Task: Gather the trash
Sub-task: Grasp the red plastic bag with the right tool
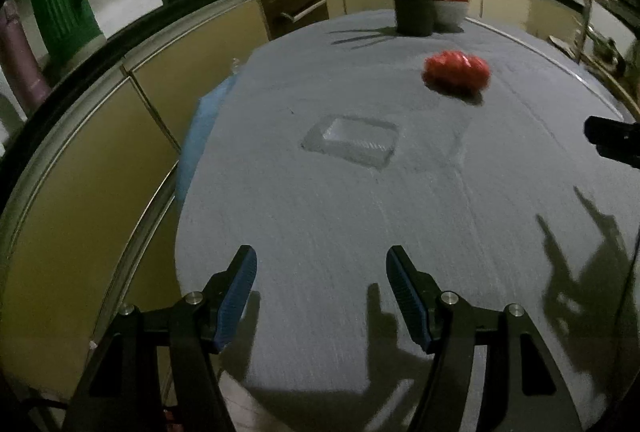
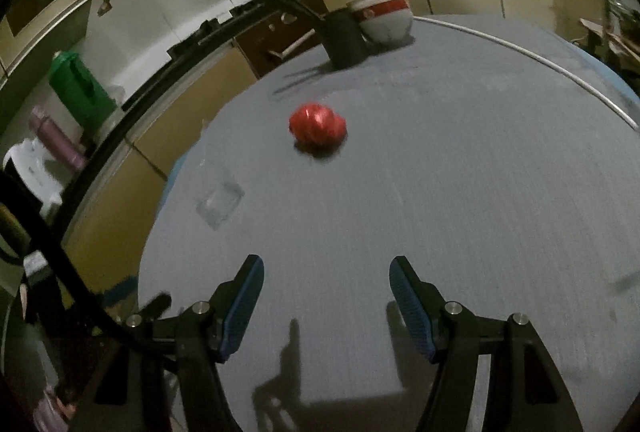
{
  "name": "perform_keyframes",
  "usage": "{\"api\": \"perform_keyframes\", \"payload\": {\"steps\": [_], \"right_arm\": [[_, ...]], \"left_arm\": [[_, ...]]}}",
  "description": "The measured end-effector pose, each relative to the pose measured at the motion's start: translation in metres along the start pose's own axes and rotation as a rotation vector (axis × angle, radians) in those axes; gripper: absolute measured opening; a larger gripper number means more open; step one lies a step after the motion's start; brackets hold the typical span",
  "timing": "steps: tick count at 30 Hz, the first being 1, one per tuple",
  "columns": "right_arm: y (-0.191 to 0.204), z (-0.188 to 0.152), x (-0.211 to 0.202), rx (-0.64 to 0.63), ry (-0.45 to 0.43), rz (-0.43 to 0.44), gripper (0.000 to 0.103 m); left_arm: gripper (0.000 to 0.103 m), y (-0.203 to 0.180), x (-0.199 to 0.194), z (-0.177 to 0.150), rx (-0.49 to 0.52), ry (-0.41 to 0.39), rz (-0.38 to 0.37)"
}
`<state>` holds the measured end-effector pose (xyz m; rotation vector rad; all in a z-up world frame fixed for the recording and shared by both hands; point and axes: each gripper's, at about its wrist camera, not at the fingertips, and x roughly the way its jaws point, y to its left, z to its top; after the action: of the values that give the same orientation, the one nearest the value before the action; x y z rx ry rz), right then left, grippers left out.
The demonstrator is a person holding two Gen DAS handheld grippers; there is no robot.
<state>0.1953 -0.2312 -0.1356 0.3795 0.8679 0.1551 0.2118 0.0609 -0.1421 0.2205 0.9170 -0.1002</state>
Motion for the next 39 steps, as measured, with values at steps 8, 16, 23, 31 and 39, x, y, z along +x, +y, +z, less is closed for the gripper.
{"api": "perform_keyframes", "payload": {"steps": [8,16,23,31,39], "right_arm": [[0.013,0.064,0.047,-0.063,-0.038,0.004,0.069],[0.014,0.104,0.099,-0.093,-0.012,0.017,0.072],[0.011,0.12,0.137,-0.13,0.015,-0.001,0.072],[0.008,0.11,0.162,-0.136,0.032,0.005,0.066],[0.005,0.103,0.156,-0.147,0.001,0.024,0.058]], "left_arm": [[0.068,0.02,0.029,0.072,-0.173,0.041,-0.122],[0.068,0.032,0.07,0.119,-0.272,0.21,-0.326],[0.068,0.047,0.102,0.126,-0.615,0.429,-0.401],[0.068,0.03,0.122,0.132,-0.758,0.531,-0.316],[0.069,0.012,0.139,0.136,-0.716,0.547,-0.258]]}}
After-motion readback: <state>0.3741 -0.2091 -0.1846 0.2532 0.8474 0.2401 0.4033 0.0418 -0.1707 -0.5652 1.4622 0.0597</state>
